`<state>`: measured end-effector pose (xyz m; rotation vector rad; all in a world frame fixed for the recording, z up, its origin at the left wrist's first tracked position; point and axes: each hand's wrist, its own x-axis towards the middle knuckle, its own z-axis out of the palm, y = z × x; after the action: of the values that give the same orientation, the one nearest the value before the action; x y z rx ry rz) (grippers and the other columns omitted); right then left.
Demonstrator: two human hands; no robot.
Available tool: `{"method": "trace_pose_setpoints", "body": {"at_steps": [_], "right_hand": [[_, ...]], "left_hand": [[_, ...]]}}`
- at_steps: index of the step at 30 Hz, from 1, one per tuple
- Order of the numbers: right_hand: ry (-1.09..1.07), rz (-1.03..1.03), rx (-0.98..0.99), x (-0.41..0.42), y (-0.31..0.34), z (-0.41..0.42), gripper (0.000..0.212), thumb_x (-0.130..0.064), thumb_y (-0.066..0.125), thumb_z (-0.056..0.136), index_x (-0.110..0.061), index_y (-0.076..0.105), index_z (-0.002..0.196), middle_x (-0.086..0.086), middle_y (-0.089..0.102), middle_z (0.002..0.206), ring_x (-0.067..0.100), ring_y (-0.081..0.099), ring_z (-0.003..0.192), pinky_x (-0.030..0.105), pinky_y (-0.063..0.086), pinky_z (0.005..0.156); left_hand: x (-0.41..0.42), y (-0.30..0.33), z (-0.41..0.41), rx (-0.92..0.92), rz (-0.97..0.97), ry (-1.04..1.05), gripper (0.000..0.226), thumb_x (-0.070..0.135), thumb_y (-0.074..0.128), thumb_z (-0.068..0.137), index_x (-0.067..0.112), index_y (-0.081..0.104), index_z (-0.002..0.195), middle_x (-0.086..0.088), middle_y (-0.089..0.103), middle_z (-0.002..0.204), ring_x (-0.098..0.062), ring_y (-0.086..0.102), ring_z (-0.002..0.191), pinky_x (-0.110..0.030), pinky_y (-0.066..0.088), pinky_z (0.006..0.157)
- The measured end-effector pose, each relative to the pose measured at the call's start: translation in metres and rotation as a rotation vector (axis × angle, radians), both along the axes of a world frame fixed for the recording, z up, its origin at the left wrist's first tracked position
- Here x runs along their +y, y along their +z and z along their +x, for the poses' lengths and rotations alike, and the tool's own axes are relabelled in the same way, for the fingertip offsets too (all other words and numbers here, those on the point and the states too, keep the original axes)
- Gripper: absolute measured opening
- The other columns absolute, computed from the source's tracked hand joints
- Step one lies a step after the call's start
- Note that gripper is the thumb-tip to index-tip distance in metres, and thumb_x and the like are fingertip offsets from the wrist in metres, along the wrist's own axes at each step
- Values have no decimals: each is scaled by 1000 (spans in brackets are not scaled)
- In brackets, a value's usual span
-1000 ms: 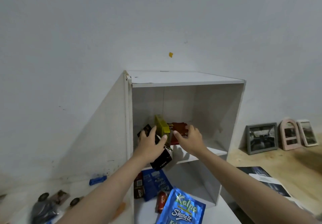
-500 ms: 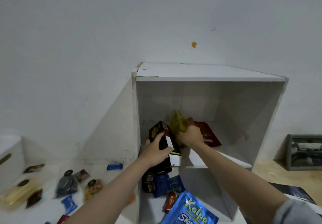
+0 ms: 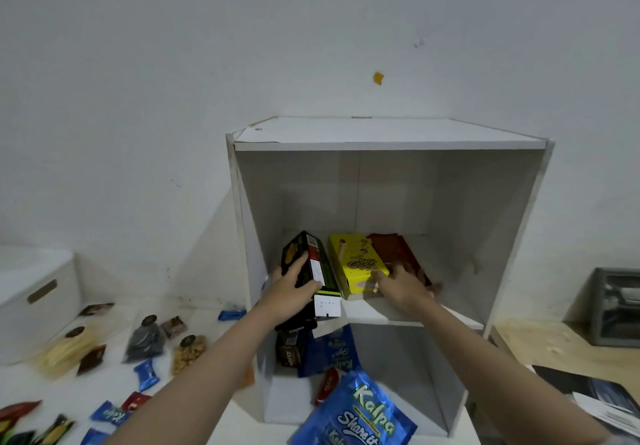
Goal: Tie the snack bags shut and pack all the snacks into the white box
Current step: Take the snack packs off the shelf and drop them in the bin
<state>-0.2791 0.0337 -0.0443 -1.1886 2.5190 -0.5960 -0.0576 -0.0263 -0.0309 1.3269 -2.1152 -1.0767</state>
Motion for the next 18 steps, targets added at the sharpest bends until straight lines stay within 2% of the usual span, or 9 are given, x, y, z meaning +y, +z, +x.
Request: {"method": "trace_pose_setpoints", "body": {"at_steps": [3,5,6,9,11,13,15,17,18], "right_hand": [[42,31,23,11,-2,3,68,-64,31,88,-29,28,145,5,23,156,32,15,144,58,7,111],[68,63,39,20,-2,5,70,-65,31,87,-29,26,146,6,22,155,33,16,143,59,4,111],[81,72,48,24,-2,5,70,-65,31,86,-28,27,146,7,22,154,33,16,142,59,3,111],[84,50,-5,34,1,4,74,-68,33,85,-21,31,142,12,25,148,33,17,139,52,13,111],[48,12,-27,39,1,4,88,-78,29,81,-16,30,143,15,22,147,35,16,139,50,14,112],[18,-26,-13,43,1,5,105,-87,24,74,-12,24,146,18,16,152,37,11,142,53,10,113],[34,-40,-1,44,-3,7,112,-90,24,70,-9,21,147,17,19,155,35,14,143,54,7,113],[40,-60,3,45,-6,9,109,-88,33,70,-7,29,143,15,32,149,34,25,140,54,12,112],[36,-90,-11,46,-5,11,103,-85,40,70,-8,35,138,13,37,145,33,29,137,53,15,111]], "left_hand": [[-3,-8,0,31,24,45,69,57,57,75,70,18,131,-7,11,157,-29,15,144,-49,25,114],[-15,-24,-2,73,67,78,66,63,59,64,83,20,113,-3,22,153,-29,29,139,-50,36,108],[-14,-26,-3,99,80,96,65,63,59,62,83,22,112,-2,28,150,-27,37,134,-48,40,105],[9,-16,1,179,76,131,80,59,61,59,59,27,132,0,46,140,-23,54,117,-45,47,99],[21,-12,0,208,92,183,92,56,64,58,44,23,139,-2,50,137,-24,56,115,-43,48,98],[27,-11,0,209,104,235,99,52,65,58,32,20,144,-4,51,136,-25,55,116,-41,46,100],[32,-11,-1,202,92,269,107,54,66,54,28,19,146,-4,51,136,-25,53,118,-42,44,102],[40,-8,-4,187,58,282,108,54,69,55,27,17,146,-5,46,141,-26,49,123,-43,41,105],[45,-6,-6,190,40,281,103,48,71,62,26,17,146,-7,42,143,-27,45,126,-42,39,107]]}}
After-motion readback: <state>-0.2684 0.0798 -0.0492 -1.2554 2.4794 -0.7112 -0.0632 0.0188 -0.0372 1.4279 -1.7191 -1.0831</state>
